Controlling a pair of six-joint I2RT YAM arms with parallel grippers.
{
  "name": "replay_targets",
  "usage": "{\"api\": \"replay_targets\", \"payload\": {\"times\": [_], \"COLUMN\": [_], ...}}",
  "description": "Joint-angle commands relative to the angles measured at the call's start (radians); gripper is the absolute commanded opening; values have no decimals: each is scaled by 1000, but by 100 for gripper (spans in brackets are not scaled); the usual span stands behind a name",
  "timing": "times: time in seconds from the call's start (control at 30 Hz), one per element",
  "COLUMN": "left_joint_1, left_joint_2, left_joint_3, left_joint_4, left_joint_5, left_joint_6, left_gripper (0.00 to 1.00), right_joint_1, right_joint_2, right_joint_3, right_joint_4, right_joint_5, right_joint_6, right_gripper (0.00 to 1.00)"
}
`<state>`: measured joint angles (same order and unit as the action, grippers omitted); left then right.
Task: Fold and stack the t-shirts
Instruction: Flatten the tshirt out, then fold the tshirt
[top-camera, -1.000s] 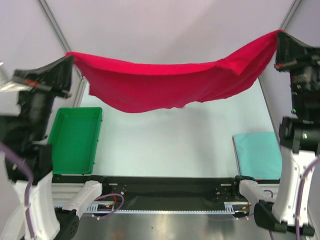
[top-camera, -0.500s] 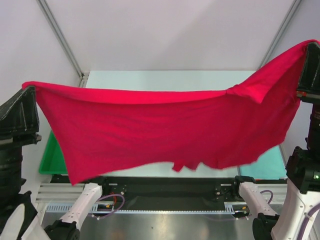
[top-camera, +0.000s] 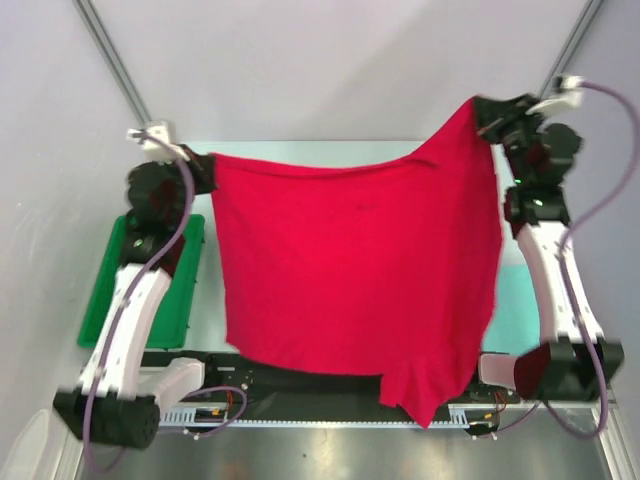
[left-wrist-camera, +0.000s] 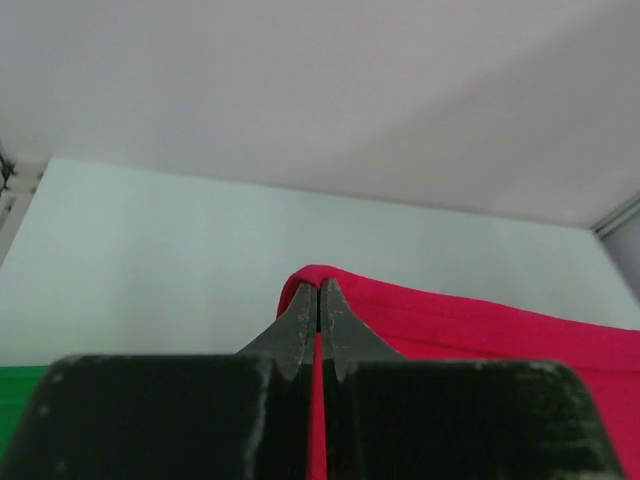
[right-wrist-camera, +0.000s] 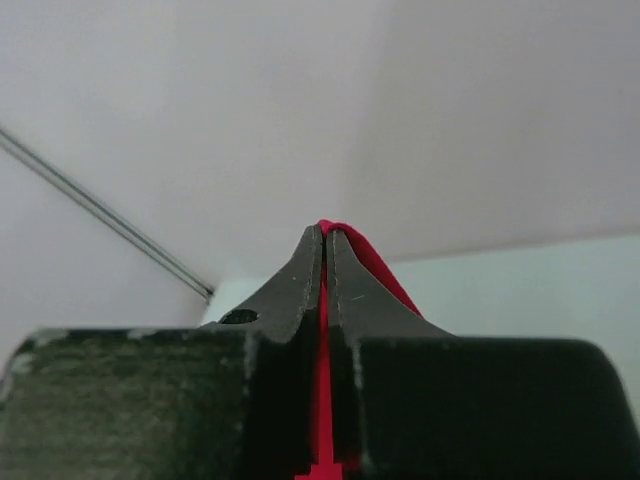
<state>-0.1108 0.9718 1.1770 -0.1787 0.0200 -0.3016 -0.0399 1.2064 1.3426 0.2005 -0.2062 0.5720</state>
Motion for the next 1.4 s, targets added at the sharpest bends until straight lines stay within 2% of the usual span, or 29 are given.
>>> {"api": "replay_targets", "payload": {"times": [0.0,0.1,0.17,0.2,0.27,0.3,0.4,0.63,0.87,1.07,1.37], "left_joint_1": [28,74,94,106,157,164,175,194,203,206,212], "left_joint_2": [118,356,480,608,724,814,947,1030,1032,1030,1024], "left_joint_3": [-117,-174,-143,-123,-33,-1,127,194,205,295,348], "left_joint_4": [273,423,461,494,496,496,457,412,299,32,-201], "left_joint_5": [-42,-2,20,37,92,109,179,189,202,238,219], "left_joint_6": [67,44,36,18,-10,-14,-14,-51,-79,-82,-33], "left_gripper": [0,0,1,0,0,0,0,0,0,0,0], "right_joint_1": [32,37,66,67,69,69,72,75,64,48,-25], "right_joint_2": [103,276,423,473,618,662,806,904,848,788,691], "right_joint_3": [-39,-33,22,48,142,179,304,408,392,382,265], "right_joint_4": [117,184,217,218,205,194,119,-7,-229,-449,-624], "right_joint_5": [13,21,7,-2,-21,-30,-61,-53,-39,-38,-84], "right_joint_6": [-55,-78,-80,-84,-86,-84,-67,-21,19,32,58], "right_gripper": [0,0,0,0,0,0,0,0,0,0,0]}}
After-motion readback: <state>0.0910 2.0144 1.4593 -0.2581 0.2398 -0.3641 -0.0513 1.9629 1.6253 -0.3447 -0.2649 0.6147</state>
